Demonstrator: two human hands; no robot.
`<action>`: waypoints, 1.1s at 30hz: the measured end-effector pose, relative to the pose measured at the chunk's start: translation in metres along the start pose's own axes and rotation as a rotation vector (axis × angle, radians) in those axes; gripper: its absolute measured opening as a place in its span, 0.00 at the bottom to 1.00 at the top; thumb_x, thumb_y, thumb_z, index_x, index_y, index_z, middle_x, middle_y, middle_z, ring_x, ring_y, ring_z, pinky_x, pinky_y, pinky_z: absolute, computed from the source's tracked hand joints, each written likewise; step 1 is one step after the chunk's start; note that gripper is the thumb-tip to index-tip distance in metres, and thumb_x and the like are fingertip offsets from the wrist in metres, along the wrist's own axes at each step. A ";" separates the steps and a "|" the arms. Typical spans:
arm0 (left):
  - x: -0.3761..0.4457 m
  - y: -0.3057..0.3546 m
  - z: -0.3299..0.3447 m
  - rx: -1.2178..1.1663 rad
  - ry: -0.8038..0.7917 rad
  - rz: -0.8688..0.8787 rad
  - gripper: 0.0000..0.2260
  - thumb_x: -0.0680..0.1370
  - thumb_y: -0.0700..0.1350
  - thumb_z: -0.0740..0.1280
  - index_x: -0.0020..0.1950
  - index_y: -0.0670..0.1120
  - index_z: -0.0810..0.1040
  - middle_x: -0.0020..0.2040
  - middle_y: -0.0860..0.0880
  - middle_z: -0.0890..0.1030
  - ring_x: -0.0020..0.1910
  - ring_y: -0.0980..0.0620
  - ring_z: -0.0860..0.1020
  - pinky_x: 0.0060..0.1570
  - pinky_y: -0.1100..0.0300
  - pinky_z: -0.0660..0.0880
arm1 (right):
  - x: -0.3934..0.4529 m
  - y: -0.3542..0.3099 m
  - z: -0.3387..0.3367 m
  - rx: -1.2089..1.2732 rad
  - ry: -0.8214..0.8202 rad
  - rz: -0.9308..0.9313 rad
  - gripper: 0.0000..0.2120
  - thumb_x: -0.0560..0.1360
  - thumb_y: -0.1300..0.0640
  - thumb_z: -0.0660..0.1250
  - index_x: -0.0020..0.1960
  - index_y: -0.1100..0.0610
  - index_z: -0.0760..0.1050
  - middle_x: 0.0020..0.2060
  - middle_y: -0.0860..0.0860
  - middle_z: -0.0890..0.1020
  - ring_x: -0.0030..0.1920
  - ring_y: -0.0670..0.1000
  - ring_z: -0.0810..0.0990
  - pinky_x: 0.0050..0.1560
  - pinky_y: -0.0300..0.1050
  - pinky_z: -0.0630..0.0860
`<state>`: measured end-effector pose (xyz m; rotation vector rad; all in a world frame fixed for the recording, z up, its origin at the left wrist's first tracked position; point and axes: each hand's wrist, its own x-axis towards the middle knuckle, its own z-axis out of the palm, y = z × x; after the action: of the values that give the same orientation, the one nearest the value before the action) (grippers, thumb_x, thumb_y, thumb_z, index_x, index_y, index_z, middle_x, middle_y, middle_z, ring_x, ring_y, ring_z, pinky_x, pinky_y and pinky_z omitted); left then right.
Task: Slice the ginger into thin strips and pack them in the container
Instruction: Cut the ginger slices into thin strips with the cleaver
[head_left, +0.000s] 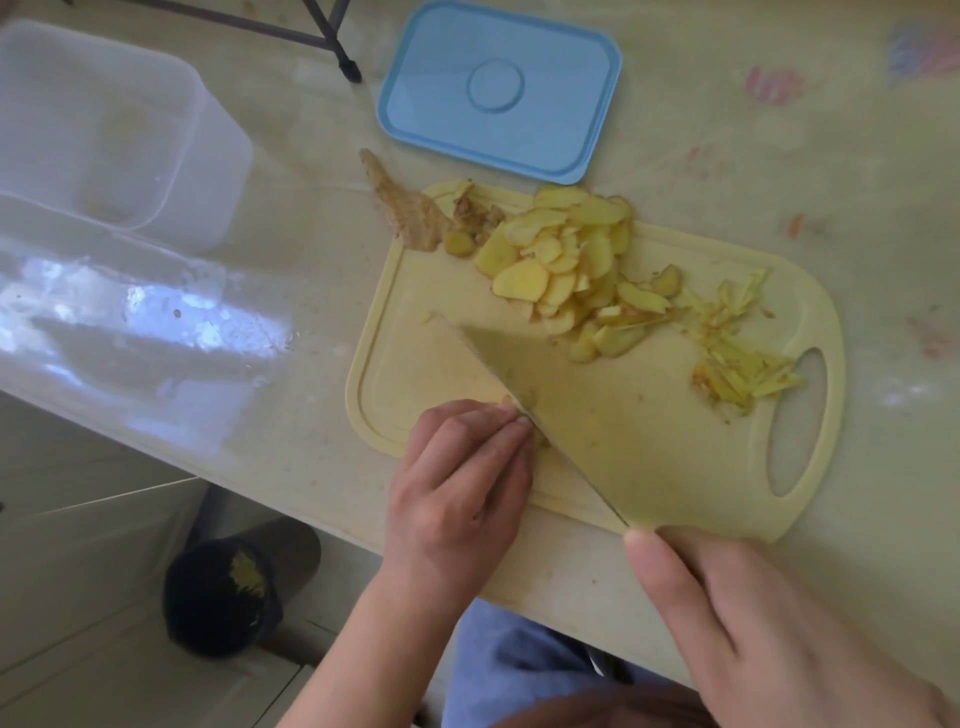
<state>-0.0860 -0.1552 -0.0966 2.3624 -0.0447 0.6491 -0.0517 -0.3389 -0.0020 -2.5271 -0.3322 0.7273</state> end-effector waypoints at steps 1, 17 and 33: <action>0.000 0.000 0.000 0.006 0.001 -0.002 0.05 0.77 0.35 0.71 0.45 0.34 0.85 0.43 0.42 0.82 0.45 0.44 0.81 0.52 0.58 0.76 | -0.002 0.004 0.013 0.077 -0.035 -0.028 0.32 0.74 0.27 0.40 0.30 0.48 0.68 0.30 0.44 0.77 0.30 0.44 0.73 0.30 0.35 0.63; 0.001 0.001 -0.001 -0.012 -0.010 -0.023 0.04 0.77 0.34 0.71 0.44 0.35 0.85 0.44 0.45 0.80 0.45 0.46 0.80 0.52 0.59 0.75 | -0.016 0.004 0.012 0.095 0.033 0.011 0.35 0.73 0.27 0.38 0.31 0.51 0.70 0.30 0.46 0.78 0.34 0.43 0.76 0.36 0.39 0.71; 0.001 0.002 -0.001 0.002 0.008 -0.049 0.06 0.78 0.36 0.70 0.43 0.36 0.85 0.43 0.45 0.80 0.43 0.49 0.78 0.50 0.63 0.73 | -0.018 0.003 -0.004 0.159 -0.141 0.002 0.34 0.73 0.28 0.36 0.34 0.47 0.73 0.25 0.52 0.77 0.29 0.49 0.78 0.31 0.35 0.73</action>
<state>-0.0857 -0.1563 -0.0943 2.3547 0.0175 0.6355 -0.0639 -0.3493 0.0069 -2.3334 -0.3077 0.8992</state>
